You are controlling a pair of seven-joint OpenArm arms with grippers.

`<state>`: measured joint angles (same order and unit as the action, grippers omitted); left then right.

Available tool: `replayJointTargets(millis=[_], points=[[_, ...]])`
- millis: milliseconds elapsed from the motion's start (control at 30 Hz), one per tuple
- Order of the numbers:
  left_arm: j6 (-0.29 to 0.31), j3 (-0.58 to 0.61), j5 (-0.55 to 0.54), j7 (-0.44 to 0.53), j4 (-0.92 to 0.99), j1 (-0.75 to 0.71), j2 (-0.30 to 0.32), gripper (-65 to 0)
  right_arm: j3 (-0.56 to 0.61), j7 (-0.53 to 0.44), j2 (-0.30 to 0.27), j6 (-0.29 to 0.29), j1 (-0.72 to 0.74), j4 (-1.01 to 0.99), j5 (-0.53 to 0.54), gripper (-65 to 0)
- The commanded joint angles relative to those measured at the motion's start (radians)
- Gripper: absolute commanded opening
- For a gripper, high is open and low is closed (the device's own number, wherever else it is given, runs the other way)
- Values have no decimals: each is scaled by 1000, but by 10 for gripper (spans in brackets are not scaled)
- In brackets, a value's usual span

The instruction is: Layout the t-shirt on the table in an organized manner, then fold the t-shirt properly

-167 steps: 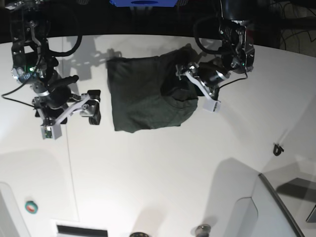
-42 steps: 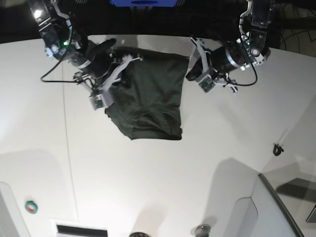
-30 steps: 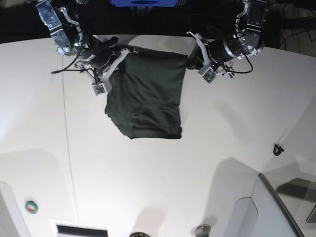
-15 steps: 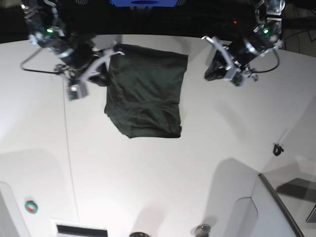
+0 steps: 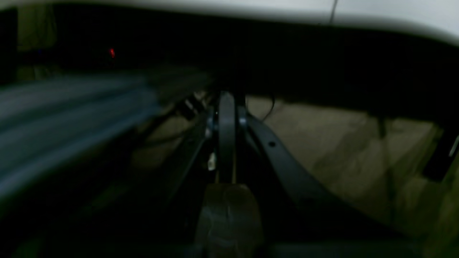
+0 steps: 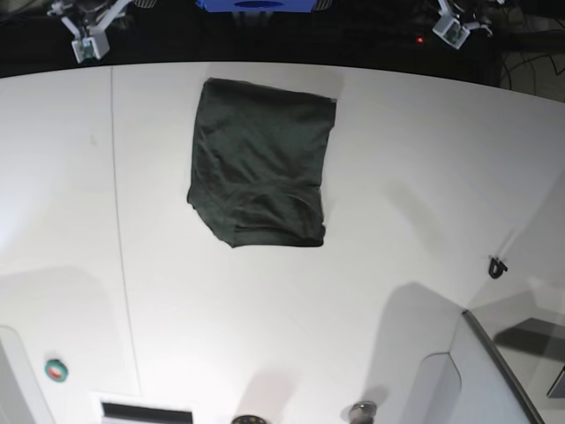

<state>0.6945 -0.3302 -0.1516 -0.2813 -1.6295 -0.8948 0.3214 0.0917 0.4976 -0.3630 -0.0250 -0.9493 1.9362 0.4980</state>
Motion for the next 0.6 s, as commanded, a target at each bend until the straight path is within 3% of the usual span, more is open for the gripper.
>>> replayJointTargets(millis=[0, 200, 300, 433, 500, 567], points=[[4, -7, -7, 27, 28, -11, 11, -650, -2, -10, -3, 3, -18, -10, 6, -648], [4, 42, 16, 254, 340, 44, 0, -650, 113, -14, 20, 3, 118, -344, 6, -648], [4, 119, 111, 350, 538, 138, -8, -650, 231, -15, 20, 3, 272, -590, 6, -648], [4, 145, 168, 465, 834, 296, -72, -650, 417, -18, 54, 3, 504, -1006, 6, -648], [4, 128, 166, 514, 990, 380, -98, -650, 503, -70, 83, 3, 619, -1257, 6, -647], [4, 139, 175, 557, 1175, 469, -112, -650, 583, -242, 118, 3, 706, -1520, 6, -645]])
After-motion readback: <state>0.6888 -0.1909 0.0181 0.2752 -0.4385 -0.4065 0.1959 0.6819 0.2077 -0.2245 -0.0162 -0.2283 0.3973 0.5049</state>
